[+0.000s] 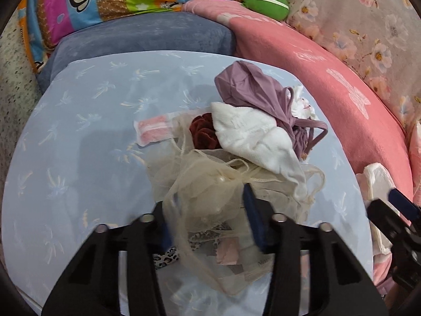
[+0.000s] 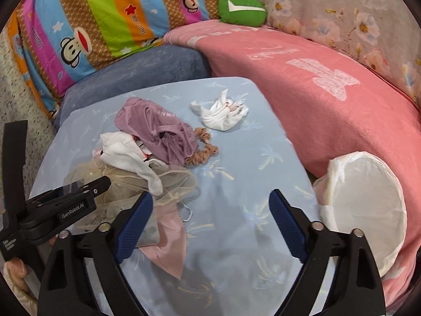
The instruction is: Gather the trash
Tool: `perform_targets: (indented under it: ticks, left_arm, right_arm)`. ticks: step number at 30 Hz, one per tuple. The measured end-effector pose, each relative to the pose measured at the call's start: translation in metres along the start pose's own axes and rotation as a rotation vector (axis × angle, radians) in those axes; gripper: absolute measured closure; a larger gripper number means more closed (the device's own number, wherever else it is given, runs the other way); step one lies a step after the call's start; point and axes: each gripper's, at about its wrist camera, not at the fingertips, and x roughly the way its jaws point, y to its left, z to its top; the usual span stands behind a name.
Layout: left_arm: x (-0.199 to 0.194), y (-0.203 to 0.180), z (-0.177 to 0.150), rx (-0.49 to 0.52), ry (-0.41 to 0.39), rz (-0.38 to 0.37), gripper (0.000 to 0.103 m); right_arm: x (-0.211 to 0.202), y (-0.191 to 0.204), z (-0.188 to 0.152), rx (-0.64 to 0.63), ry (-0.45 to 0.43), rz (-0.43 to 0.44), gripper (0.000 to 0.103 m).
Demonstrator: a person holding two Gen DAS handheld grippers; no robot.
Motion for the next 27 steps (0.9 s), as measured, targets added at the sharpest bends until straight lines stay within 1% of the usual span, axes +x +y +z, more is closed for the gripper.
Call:
perform_targets:
  ticks: [1, 2, 4, 5, 7, 8, 10, 13, 15, 19, 22, 27]
  left_arm:
    - [-0.002, 0.001, 0.0, -0.001, 0.001, -0.01, 0.078]
    - [-0.005, 0.003, 0.0, -0.005, 0.002, -0.025, 0.086]
    - [-0.011, 0.005, 0.004, -0.008, -0.007, -0.038, 0.094]
    - [-0.017, 0.006, 0.006, -0.009, -0.021, -0.046, 0.096]
    - [-0.029, 0.009, 0.009, -0.01, -0.05, -0.059, 0.096]
    - [-0.034, 0.01, 0.011, -0.007, -0.062, -0.062, 0.096]
    - [-0.041, 0.011, 0.015, -0.002, -0.085, -0.054, 0.096]
    - [-0.045, 0.015, 0.02, -0.006, -0.101, -0.042, 0.096]
    - [-0.045, 0.02, 0.021, -0.006, -0.103, -0.025, 0.096]
    - [-0.041, 0.027, 0.021, -0.003, -0.099, 0.009, 0.096]
    - [-0.035, 0.031, 0.019, -0.011, -0.091, 0.024, 0.096]
    - [-0.027, 0.04, 0.015, -0.033, -0.074, 0.029, 0.096]
  right_arm:
    - [0.004, 0.004, 0.002, -0.004, 0.008, 0.011, 0.029]
    - [0.008, 0.007, 0.004, -0.008, 0.012, 0.017, 0.03]
    - [0.016, 0.016, 0.008, -0.022, 0.028, 0.034, 0.039]
    - [0.02, 0.02, 0.01, -0.028, 0.035, 0.045, 0.041]
    - [0.027, 0.03, 0.015, -0.046, 0.047, 0.072, 0.05]
    - [0.03, 0.035, 0.017, -0.056, 0.049, 0.085, 0.052]
    - [0.034, 0.046, 0.021, -0.074, 0.049, 0.109, 0.06]
    - [0.039, 0.062, 0.028, -0.091, 0.036, 0.147, 0.067]
    - [0.041, 0.071, 0.032, -0.092, 0.031, 0.174, 0.069]
    - [0.045, 0.089, 0.041, -0.118, 0.028, 0.228, 0.076]
    - [0.047, 0.101, 0.045, -0.131, 0.025, 0.263, 0.077]
    - [0.052, 0.116, 0.043, -0.152, 0.035, 0.297, 0.077]
